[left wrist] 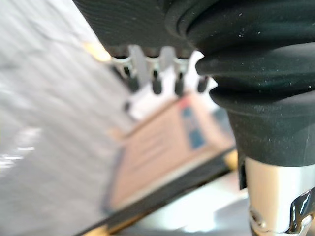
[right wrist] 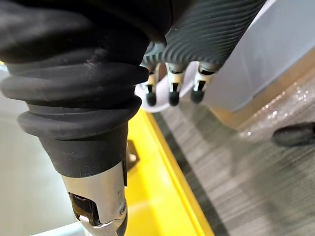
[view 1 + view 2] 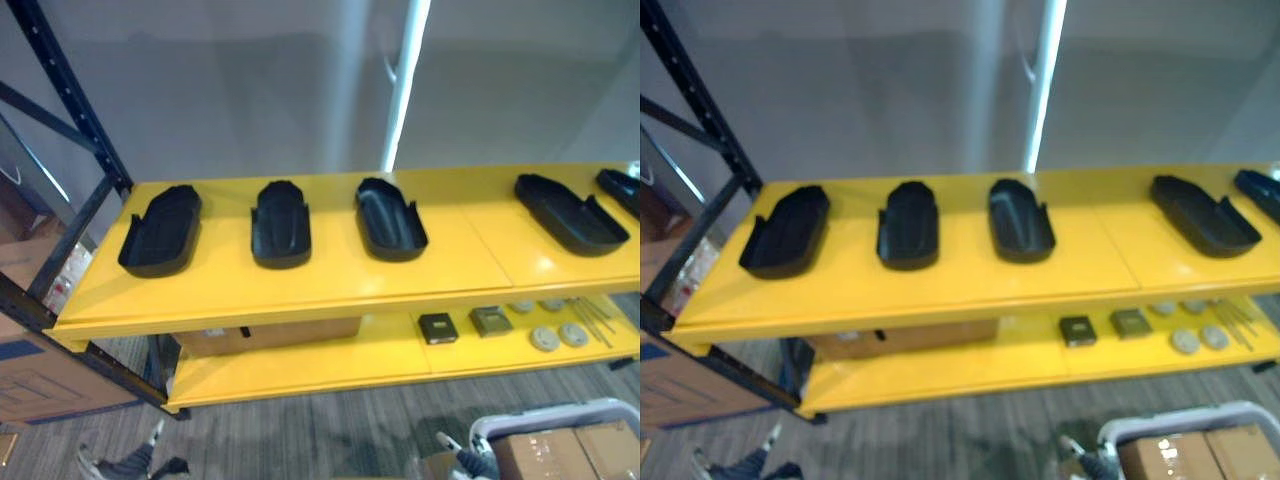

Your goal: Walk over and take plastic housings, then place them on the shelf

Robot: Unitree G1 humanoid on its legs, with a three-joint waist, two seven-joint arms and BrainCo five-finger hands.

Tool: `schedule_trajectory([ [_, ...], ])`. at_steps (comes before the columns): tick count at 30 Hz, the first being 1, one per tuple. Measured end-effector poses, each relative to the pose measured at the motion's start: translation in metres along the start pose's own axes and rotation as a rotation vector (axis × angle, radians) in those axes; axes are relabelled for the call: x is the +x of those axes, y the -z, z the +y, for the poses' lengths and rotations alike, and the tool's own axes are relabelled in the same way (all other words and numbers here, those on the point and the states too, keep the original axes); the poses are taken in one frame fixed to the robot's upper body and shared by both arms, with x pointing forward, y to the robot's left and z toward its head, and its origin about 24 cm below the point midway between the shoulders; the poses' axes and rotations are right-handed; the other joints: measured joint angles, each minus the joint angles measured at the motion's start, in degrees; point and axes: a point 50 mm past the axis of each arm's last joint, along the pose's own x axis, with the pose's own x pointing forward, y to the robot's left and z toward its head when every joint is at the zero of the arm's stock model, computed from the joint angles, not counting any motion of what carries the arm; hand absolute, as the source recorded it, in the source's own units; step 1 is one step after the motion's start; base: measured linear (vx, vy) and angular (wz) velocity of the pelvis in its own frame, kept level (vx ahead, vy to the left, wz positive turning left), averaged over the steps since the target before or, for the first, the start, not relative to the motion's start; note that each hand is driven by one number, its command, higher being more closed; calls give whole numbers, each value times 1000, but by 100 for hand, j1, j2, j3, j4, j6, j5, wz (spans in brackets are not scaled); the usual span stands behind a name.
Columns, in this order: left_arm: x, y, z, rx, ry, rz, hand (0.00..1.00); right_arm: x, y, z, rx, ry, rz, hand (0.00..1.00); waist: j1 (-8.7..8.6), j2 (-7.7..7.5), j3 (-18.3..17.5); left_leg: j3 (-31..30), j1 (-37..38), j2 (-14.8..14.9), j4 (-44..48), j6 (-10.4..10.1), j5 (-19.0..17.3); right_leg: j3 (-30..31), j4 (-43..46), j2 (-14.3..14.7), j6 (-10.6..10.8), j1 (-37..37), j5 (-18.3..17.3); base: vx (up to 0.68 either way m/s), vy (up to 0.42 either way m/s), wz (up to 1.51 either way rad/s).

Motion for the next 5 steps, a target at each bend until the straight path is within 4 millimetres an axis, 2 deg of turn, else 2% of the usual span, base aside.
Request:
schedule_trajectory([
  [3, -4, 27, -3, 57, 108, 153, 0, 0, -1, 2, 12, -36, 0, 0, -4, 50, 11, 5, -3, 0, -5, -1, -3, 1, -15, 0, 7, 2, -1, 0, 0, 0],
  [5, -8, 44, -4, 13, 188, 303, 0, 1, -1, 5, 11, -60, 8, 0, -5, 69, 18, 13, -5, 2, -5, -2, -4, 2, -24, 3, 11, 2, 1, 0, 0, 0],
])
